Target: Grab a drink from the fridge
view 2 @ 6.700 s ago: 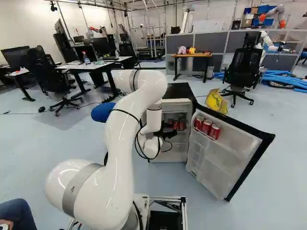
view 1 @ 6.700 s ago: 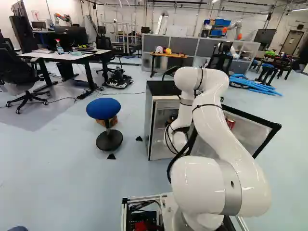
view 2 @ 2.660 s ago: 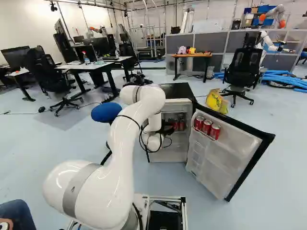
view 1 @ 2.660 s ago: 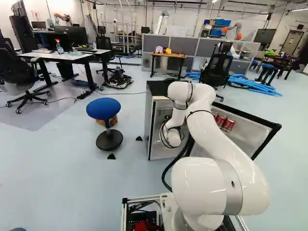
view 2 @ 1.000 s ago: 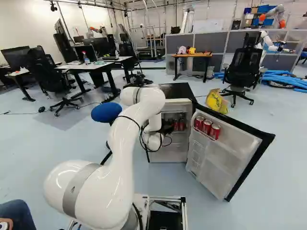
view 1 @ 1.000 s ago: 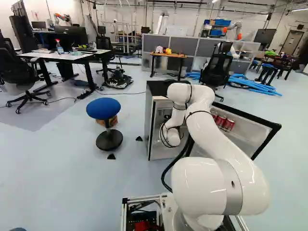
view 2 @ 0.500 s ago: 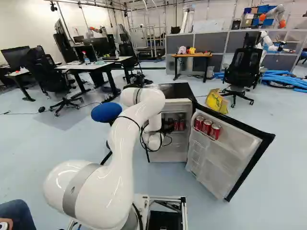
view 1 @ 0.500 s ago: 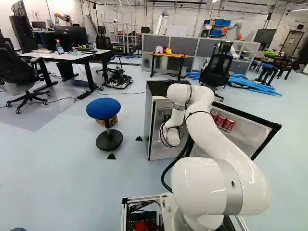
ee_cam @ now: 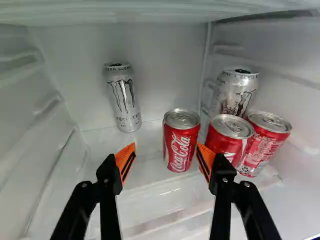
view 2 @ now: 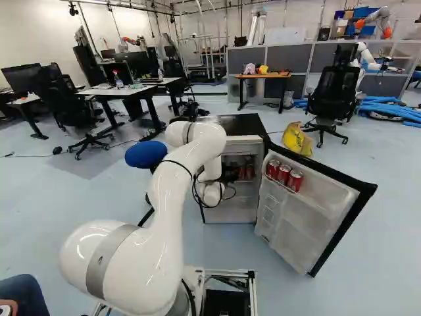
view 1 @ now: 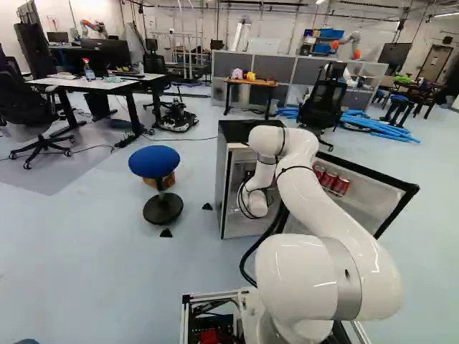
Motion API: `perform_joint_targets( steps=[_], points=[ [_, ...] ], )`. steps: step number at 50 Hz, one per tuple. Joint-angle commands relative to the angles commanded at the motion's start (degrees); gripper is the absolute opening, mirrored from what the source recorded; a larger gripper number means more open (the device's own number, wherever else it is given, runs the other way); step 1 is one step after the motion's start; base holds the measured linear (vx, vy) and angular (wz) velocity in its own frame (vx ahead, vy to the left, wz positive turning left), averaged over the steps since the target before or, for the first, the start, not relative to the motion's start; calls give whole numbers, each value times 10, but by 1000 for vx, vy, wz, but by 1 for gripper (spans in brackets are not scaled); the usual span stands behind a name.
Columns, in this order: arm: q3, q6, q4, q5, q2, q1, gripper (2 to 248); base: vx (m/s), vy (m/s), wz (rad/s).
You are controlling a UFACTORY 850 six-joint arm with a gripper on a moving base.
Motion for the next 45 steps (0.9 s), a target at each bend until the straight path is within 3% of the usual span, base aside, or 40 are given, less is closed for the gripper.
perform_joint_targets(
  steps=[26,45],
  points=[
    [-8,0,-1,12,-4,1,178,0,0,0],
    [-7,0,-31,20,-4,3,178,0,0,0]
  ],
)
